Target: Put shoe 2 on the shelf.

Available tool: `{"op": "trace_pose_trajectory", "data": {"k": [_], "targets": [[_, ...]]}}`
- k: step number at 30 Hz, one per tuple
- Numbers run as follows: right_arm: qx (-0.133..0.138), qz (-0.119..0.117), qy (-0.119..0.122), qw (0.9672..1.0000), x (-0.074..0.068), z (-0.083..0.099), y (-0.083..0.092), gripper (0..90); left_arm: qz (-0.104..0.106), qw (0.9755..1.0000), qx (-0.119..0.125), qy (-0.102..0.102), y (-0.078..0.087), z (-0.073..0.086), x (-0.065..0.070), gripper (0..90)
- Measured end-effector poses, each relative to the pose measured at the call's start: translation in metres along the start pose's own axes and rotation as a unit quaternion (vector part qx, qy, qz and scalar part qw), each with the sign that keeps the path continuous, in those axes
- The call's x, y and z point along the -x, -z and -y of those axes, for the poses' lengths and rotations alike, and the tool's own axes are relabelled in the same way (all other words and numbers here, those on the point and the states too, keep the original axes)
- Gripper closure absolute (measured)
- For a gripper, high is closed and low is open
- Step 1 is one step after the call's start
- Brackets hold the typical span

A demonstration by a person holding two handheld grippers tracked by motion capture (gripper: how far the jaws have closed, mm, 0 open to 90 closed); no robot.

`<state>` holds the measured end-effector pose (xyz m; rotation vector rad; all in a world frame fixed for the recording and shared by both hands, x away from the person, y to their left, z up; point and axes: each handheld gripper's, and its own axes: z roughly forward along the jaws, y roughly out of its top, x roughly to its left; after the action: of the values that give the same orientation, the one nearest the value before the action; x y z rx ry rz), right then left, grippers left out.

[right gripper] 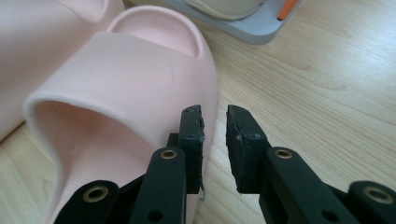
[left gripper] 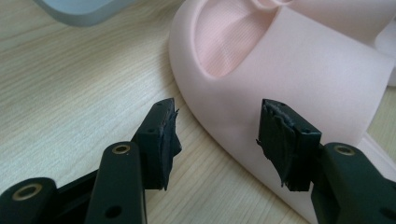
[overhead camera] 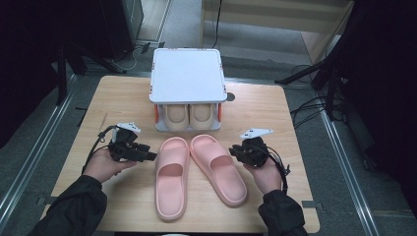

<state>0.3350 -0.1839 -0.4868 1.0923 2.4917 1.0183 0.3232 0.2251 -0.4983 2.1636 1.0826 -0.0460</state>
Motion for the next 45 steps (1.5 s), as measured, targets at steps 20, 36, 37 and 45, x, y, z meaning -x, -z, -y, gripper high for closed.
{"op": "trace_pose_trajectory", "data": {"k": [20, 36, 37, 45], "targets": [[-0.042, 0.001, -0.009, 0.9991, -0.004, 0.001, -0.016, 79.3, 0.004, 0.9994, -0.034, -0.008, -0.012, 0.006, 0.003, 46.2], [-0.043, -0.007, -0.013, 0.9990, -0.017, 0.002, -0.017, 78.5, 0.009, 0.9991, -0.040, -0.010, -0.013, 0.006, 0.005, 45.6], [-0.042, -0.009, -0.016, 0.9990, -0.017, 0.003, -0.017, 78.4, 0.010, 0.9991, -0.040, -0.009, -0.013, 0.007, 0.006, 45.7], [-0.040, -0.010, -0.020, 0.9990, -0.027, 0.004, -0.016, 79.5, 0.009, 0.9993, -0.031, -0.016, -0.010, 0.005, 0.008, 46.0]]}}
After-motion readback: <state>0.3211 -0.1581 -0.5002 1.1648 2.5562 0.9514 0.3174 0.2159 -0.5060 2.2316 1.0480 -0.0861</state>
